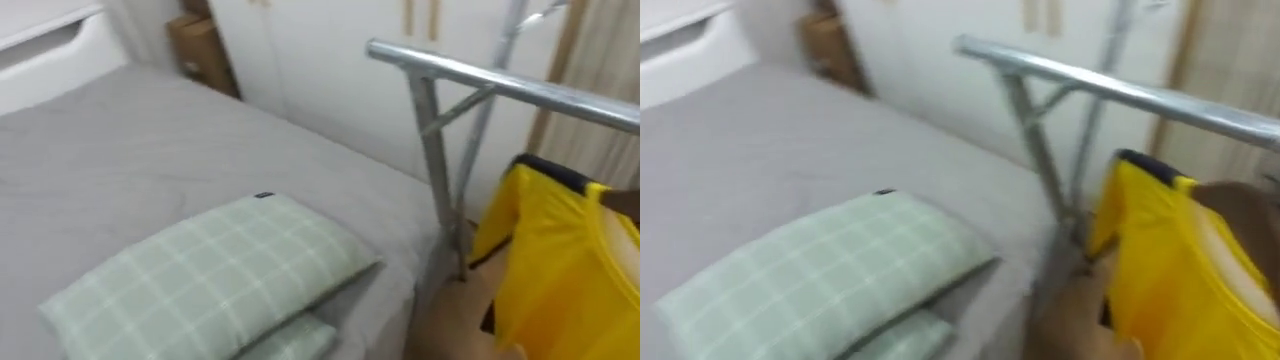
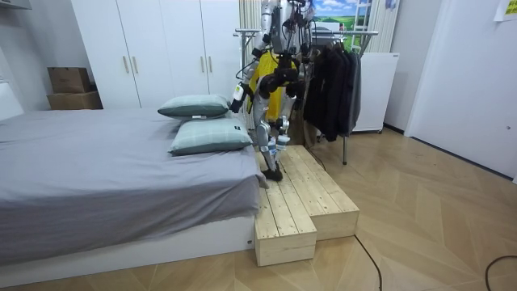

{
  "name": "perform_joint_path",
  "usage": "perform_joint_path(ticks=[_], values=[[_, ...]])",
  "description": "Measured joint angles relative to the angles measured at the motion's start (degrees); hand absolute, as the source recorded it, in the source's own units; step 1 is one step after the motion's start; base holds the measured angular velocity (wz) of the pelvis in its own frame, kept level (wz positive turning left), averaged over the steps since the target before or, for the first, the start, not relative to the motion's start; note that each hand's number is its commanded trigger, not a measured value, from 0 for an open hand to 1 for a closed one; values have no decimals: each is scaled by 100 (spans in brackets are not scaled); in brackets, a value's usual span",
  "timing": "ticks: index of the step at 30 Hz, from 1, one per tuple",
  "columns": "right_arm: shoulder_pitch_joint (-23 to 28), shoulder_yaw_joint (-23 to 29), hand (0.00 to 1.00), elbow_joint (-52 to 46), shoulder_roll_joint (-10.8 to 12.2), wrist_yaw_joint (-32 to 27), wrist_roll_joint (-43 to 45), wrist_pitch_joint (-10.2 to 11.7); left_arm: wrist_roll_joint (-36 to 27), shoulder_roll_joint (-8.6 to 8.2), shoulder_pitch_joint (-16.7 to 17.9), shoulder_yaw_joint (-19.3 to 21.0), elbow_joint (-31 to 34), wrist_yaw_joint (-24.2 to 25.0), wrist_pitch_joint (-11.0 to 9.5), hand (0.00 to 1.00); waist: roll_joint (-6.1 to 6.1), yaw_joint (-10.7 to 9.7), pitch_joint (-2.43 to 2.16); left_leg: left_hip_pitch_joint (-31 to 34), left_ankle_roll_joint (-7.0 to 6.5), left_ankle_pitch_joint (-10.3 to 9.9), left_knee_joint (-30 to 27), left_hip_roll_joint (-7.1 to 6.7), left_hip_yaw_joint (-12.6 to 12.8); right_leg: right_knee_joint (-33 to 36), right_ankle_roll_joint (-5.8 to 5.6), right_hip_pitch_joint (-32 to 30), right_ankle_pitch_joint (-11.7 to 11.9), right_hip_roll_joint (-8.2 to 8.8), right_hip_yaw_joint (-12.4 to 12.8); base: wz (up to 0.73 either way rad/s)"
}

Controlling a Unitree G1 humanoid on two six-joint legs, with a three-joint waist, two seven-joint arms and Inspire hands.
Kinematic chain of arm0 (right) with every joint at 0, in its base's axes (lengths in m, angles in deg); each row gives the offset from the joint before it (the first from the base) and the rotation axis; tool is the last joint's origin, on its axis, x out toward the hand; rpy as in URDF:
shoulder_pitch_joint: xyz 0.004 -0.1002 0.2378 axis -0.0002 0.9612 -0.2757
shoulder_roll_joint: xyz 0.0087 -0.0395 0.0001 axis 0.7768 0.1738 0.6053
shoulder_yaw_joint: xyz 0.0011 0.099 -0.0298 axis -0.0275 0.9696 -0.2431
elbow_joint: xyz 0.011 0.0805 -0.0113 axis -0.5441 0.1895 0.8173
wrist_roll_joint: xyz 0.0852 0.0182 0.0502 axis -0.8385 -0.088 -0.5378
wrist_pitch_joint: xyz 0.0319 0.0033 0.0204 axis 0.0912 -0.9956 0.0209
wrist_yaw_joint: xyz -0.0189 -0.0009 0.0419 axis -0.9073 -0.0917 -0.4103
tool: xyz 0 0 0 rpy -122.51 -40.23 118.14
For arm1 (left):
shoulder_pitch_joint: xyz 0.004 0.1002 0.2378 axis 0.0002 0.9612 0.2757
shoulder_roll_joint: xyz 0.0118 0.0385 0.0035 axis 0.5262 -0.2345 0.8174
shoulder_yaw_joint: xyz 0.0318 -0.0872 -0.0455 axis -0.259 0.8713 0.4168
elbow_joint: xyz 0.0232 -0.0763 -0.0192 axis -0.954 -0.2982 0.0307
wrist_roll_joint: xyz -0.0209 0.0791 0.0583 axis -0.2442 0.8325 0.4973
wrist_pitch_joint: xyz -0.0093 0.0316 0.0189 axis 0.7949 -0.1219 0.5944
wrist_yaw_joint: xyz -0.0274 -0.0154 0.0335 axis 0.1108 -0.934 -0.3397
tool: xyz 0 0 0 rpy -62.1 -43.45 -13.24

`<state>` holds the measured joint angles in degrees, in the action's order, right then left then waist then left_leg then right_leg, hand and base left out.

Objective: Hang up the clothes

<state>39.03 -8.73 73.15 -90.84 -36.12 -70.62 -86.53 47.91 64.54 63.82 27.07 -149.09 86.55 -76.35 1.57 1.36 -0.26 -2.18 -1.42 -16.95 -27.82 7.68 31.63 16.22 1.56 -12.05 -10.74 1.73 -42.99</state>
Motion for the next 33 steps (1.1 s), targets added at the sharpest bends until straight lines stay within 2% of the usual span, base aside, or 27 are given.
perform_joint_path(ticks=[1,2,3,4,5,6,7,8,9,10,11,12,14,15,17,18,20,21,22,23,24,25,26,29,33], values=[[-25,11,0,-32,-44,1,-55,0,-15,21,38,1,-13,-2,64,0,-9,-33,3,-195,47,-269,465,-101,174,207,24,-174,54,19,-81,122],[-47,12,0,-27,-4,7,-65,4,-44,69,-13,1,-28,-23,133,0,-94,-76,13,-251,154,-650,919,-104,301,388,94,-296,73,64,-365,112],[-60,9,0,-17,54,6,-64,4,-91,109,-26,20,-38,-45,151,0,-223,-15,33,-224,315,-624,956,-71,302,447,203,-329,104,146,-416,86],[7,10,0,-7,86,31,-97,2,-170,176,-7,26,-87,-118,204,0,-269,77,24,-168,309,-608,929,0,274,451,415,-320,225,232,-442,95],[155,84,0,-21,69,34,-278,6,-241,190,-16,-5,-134,-167,245,0,-258,-3,-21,-249,316,-605,931,118,388,585,564,-146,173,465,-494,116],[238,149,0,-27,45,11,-415,8,-250,180,-40,-55,-137,-181,255,0,-240,-26,-23,-333,370,-575,959,197,531,716,587,-59,68,626,-482,153],[387,240,0,-25,-28,-64,-709,2,-253,157,-79,-208,-136,-224,263,0,-237,-3,-12,-531,542,-447,1145,221,789,1080,527,19,-150,989,-281,140],[478,280,0,-15,-77,-146,-909,-2,-280,131,-50,-249,-102,-263,283,0,-336,17,21,-652,616,-404,1261,138,916,1252,361,36,-227,1247,148,119],[490,303,0,-8,-84,-177,-941,-1,-318,124,-30,-230,-90,-268,310,0,-362,30,5,-690,654,-376,1266,95,893,1228,366,10,-192,1210,247,52],[426,329,0,36,-70,-250,-834,-1,-325,58,81,-174,-77,-266,350,0,-252,146,7,-678,637,-269,1340,-8,751,1074,298,69,-89,1114,323,-19],[330,294,0,100,-133,-292,-594,0,-334,-7,109,-15,-78,-265,427,0,-158,254,28,-553,526,-99,1405,-79,481,887,293,110,56,972,351,-41],[284,292,0,110,-150,-298,-533,1,-327,1,115,32,-87,-264,454,0,-153,263,24,-518,519,-15,1425,-90,395,814,302,115,106,910,353,-39],[358,275,0,86,17,-310,-583,43,-325,89,99,94,-95,-292,493,0,-249,104,40,-494,476,-3,1444,-17,229,502,298,285,292,757,324,4],[379,275,0,75,50,-315,-653,44,-347,111,79,93,-96,-300,473,0,-235,43,28,-493,468,-3,1442,-17,197,449,312,321,313,744,324,22],[462,285,0,-1,146,-379,-831,55,-365,134,48,52,-124,-350,412,0,-258,-159,31,-492,415,1,1419,-10,23,325,229,452,401,720,342,30],[502,292,0,-10,170,-397,-845,62,-360,132,48,46,-146,-358,403,0,-263,-240,33,-491,402,-3,1417,-10,-76,313,204,502,417,719,439,81],[674,485,0,-12,330,-440,-911,52,-331,115,14,41,-199,-347,316,0,-303,-463,28,-445,323,31,1392,-53,-620,287,67,654,465,669,1176,119],[699,541,0,-7,367,-449,-967,51,-330,102,11,18,-201,-343,296,0,-298,-493,32,-436,311,33,1383,-54,-762,243,28,721,490,634,1318,115],[716,630,0,-2,429,-491,-1091,51,-329,82,19,-4,-211,-328,289,0,-290,-506,34,-436,296,30,1383,-69,-1011,208,-80,805,509,563,1615,106],[723,640,0,-4,460,-548,-1132,51,-329,84,18,-2,-213,-315,290,0,-287,-514,34,-434,281,24,1385,-90,-1238,137,-205,899,517,511,2037,102],[737,640,0,-13,466,-561,-1133,51,-329,91,37,-1,-217,-314,292,0,-282,-523,33,-434,270,30,1393,-108,-1354,109,-244,952,516,501,2187,105],[790,641,0,-56,469,-590,-1135,46,-331,105,63,6,-228,-312,303,0,-275,-513,36,-433,250,42,1412,-157,-1585,24,-367,1067,489,487,2435,91],[805,640,0,-90,466,-617,-1128,23,-348,109,108,19,-229,-312,300,0,-243,-423,34,-435,248,42,1426,-221,-1733,-59,-424,1152,477,463,2629,79],[797,638,0,-207,449,-671,-771,-46,-451,138,152,128,-233,-375,291,0,-194,-257,42,-400,247,41,1452,-242,-1955,-218,-518,1293,421,437,2730,46],[741,601,0,-302,406,-631,-371,-45,-483,222,197,189,-482,-422,304,0,-145,-66,40,-410,281,60,1487,-236,-2047,-290,-628,1350,338,405,2852,13]])
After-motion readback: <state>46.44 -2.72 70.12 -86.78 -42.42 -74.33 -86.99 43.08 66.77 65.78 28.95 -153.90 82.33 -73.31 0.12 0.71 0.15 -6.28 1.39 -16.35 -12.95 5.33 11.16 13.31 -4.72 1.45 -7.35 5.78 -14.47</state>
